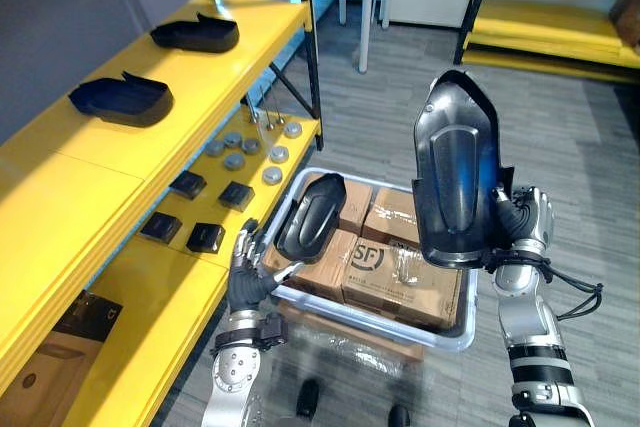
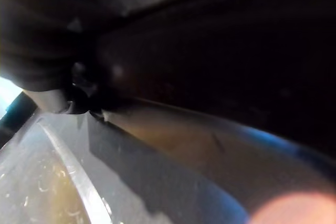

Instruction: Walk over and take plastic housings, then place them on the shelf

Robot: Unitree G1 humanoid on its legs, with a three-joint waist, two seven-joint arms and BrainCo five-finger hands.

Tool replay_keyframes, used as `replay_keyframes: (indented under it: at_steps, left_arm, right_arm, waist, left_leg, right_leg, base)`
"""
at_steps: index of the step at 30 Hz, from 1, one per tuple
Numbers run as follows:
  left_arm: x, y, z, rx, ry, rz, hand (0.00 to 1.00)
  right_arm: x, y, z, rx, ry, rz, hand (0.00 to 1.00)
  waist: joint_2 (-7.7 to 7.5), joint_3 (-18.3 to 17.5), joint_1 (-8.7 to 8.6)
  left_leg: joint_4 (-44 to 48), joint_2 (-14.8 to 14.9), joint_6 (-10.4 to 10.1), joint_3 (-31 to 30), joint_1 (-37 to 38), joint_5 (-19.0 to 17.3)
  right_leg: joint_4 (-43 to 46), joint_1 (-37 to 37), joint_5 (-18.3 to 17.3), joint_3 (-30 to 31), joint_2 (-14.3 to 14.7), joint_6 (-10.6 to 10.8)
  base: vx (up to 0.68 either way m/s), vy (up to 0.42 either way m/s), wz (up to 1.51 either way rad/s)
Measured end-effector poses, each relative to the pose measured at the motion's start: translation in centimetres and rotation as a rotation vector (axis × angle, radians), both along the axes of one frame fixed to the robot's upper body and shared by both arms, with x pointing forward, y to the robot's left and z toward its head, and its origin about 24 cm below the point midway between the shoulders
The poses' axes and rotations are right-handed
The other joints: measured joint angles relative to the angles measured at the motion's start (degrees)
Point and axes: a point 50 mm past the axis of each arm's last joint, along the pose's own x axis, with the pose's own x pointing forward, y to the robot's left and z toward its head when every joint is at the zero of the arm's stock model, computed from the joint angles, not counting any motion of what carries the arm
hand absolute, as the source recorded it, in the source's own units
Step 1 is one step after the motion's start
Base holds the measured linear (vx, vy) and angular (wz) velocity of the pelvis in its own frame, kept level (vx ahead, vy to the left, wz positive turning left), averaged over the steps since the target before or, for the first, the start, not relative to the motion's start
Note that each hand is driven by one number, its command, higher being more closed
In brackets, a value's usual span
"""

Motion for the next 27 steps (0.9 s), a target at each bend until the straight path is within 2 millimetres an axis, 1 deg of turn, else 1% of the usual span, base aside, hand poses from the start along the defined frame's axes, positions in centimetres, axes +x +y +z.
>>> replay_keyframes:
  at_steps: [1, 2, 3, 4, 6, 8, 10, 12, 13, 14, 15, 17, 18, 19, 23, 27]
  left_arm:
    - [0.5, -1.0, 0.3, -0.057, -0.01, -0.077, 0.0]
    - [0.7, -1.3, 0.3, -0.07, -0.01, -0.1, 0.0]
    - [1.0, -2.1, 0.3, -0.099, -0.007, -0.151, 0.0]
    - [1.1, -2.4, 0.3, -0.112, -0.002, -0.171, 0.0]
    - [1.6, -3.5, 0.2, -0.121, 0.005, -0.226, 0.0]
    - [1.8, -3.8, 0.2, -0.136, 0.014, -0.239, 0.0]
    - [2.2, -4.1, 0.2, -0.17, 0.024, -0.262, 0.0]
    - [2.2, -4.2, 0.2, -0.209, 0.036, -0.273, 0.0]
    - [2.3, -4.5, 0.0, -0.227, 0.048, -0.287, 0.0]
    - [2.4, -4.6, 0.0, -0.23, 0.054, -0.294, 0.0]
    - [2.5, -4.8, -0.1, -0.24, 0.064, -0.302, 0.0]
    - [2.6, -5.0, -0.4, -0.26, 0.088, -0.301, 0.0]
    - [2.6, -4.9, -0.4, -0.259, 0.091, -0.303, 0.0]
    - [2.7, -5.0, -0.4, -0.261, 0.093, -0.309, 1.0]
    - [3.0, -5.1, -0.3, -0.258, 0.107, -0.295, 1.0]
    - [3.0, -5.0, -0.4, -0.266, 0.137, -0.265, 1.0]
  right_arm:
    - [0.0, 1.4, 0.3, -0.017, -0.024, 0.043, 1.0]
    - [-0.1, 2.1, 0.4, -0.018, -0.033, 0.064, 1.0]
    - [-0.4, 3.3, 0.3, -0.015, -0.045, 0.106, 1.0]
    - [-0.5, 4.0, 0.2, -0.012, -0.048, 0.129, 1.0]
    - [-1.0, 6.0, -0.3, -0.003, -0.048, 0.191, 1.0]
    - [-1.1, 7.2, -0.5, 0.012, -0.051, 0.231, 1.0]
    - [-1.1, 8.9, -0.6, 0.017, -0.054, 0.294, 1.0]
    - [-1.2, 10.0, -0.6, 0.022, -0.055, 0.334, 1.0]
    - [-1.3, 11.0, -0.6, 0.03, -0.061, 0.374, 1.0]
    - [-1.3, 11.4, -0.6, 0.031, -0.062, 0.391, 1.0]
    - [-1.5, 12.4, -0.7, 0.037, -0.061, 0.428, 1.0]
    - [-1.6, 13.2, -0.8, 0.056, -0.055, 0.462, 1.0]
    - [-1.6, 13.2, -0.9, 0.065, -0.051, 0.467, 1.0]
    - [-1.7, 13.2, -0.9, 0.066, -0.05, 0.468, 1.0]
    - [-1.8, 13.1, -1.3, 0.096, -0.041, 0.464, 1.0]
    - [-2.1, 13.2, -1.7, 0.086, -0.037, 0.477, 1.0]
  waist:
    - [-0.29, -0.71, -0.49]
    - [-0.39, -1.04, -0.56]
    - [-0.71, -1.67, -0.68]
    - [-0.88, -2.08, -0.82]
    - [-1.5, -3.35, -0.84]
    - [-1.62, -3.75, -0.89]
    - [-1.66, -4.16, -0.81]
    - [-1.72, -4.58, -0.81]
    - [-1.73, -4.9, -0.76]
    - [-1.74, -4.98, -0.72]
    - [-1.86, -5.21, -0.77]
    - [-2.19, -5.86, -0.76]
    - [-2.45, -6.26, -0.69]
    - [-2.54, -6.4, -0.68]
    - [-2.82, -7.52, -0.8]
    - [-2.81, -8.72, -0.94]
  left_leg:
    - [-0.02, 0.0, 0.1, 0.11, 0.05, 0.09]
    - [-0.03, 0.0, 0.14, 0.18, 0.05, 0.12]
    - [-0.03, 0.0, 0.16, 0.34, 0.1, 0.14]
    - [-0.03, 0.01, 0.17, 0.4, 0.11, 0.15]
    - [-0.03, 0.01, 0.17, 0.58, 0.22, 0.16]
    - [-0.04, 0.0, 0.17, 0.71, 0.36, 0.16]
    - [-0.05, 0.0, 0.17, 0.75, 0.59, 0.16]
    - [-0.06, 0.0, 0.16, 0.78, 0.6, 0.15]
    - [-0.06, 0.0, 0.16, 0.78, 0.61, 0.15]
    - [-0.06, 0.0, 0.16, 0.78, 0.61, 0.15]
    - [-0.05, -0.01, 0.16, 0.78, 0.61, 0.16]
    - [-0.05, -0.03, 0.16, 0.79, 0.61, 0.17]
    - [-0.04, -0.05, 0.16, 0.75, 0.61, 0.18]
    - [-0.04, -0.06, 0.16, 0.74, 0.62, 0.18]
    - [-0.05, -0.1, 0.18, 0.73, 0.73, 0.29]
    - [-0.08, -0.04, 0.09, 0.71, 1.0, 0.36]
  right_leg:
    - [0.06, -0.03, 0.0, 0.07, -0.07, 0.01]
    - [0.07, -0.08, 0.01, 0.12, -0.09, 0.02]
    - [0.06, -0.11, 0.02, 0.23, -0.1, 0.02]
    - [0.06, -0.14, 0.03, 0.28, -0.1, 0.02]
    - [0.07, -0.12, 0.05, 0.4, -0.09, 0.01]
    - [0.07, -0.07, 0.07, 0.49, -0.09, 0.01]
    - [0.03, 0.15, 0.07, 0.51, -0.1, 0.02]
    - [-0.07, 0.17, 0.09, 0.52, -0.09, 0.02]
    - [-0.1, 0.18, 0.09, 0.52, -0.08, 0.02]
    - [-0.11, 0.18, 0.1, 0.51, -0.08, 0.02]
    - [-0.14, 0.2, 0.14, 0.52, -0.07, 0.01]
    - [-0.18, 0.24, 0.2, 0.52, -0.06, -0.02]
    - [-0.2, 0.27, 0.2, 0.49, -0.06, -0.03]
    - [-0.2, 0.28, 0.2, 0.48, -0.07, -0.03]
    - [-0.15, 0.3, 0.23, 0.5, -0.07, -0.04]
    - [-0.2, 0.24, 0.23, 0.5, 0.01, -0.1]
  base:
    - [0.0, 0.0, 0.0]
    - [-0.02, -0.001, -0.05]
    - [-0.01, -0.001, -0.05]
    - [0.0, -0.002, -0.07]
    - [0.01, -0.005, -0.04]
    - [0.0, 0.0, 0.0]
    - [0.0, 0.0, 0.0]
    - [0.0, 0.0, 0.0]
    - [0.0, 0.0, 0.0]
    - [0.0, 0.0, 0.0]
    - [0.0, 0.0, 0.0]
    - [0.0, 0.0, 0.0]
    - [0.0, 0.0, 0.0]
    - [0.0, 0.0, 0.0]
    - [0.0, 0.0, 0.0]
    - [0.0, 0.0, 0.0]
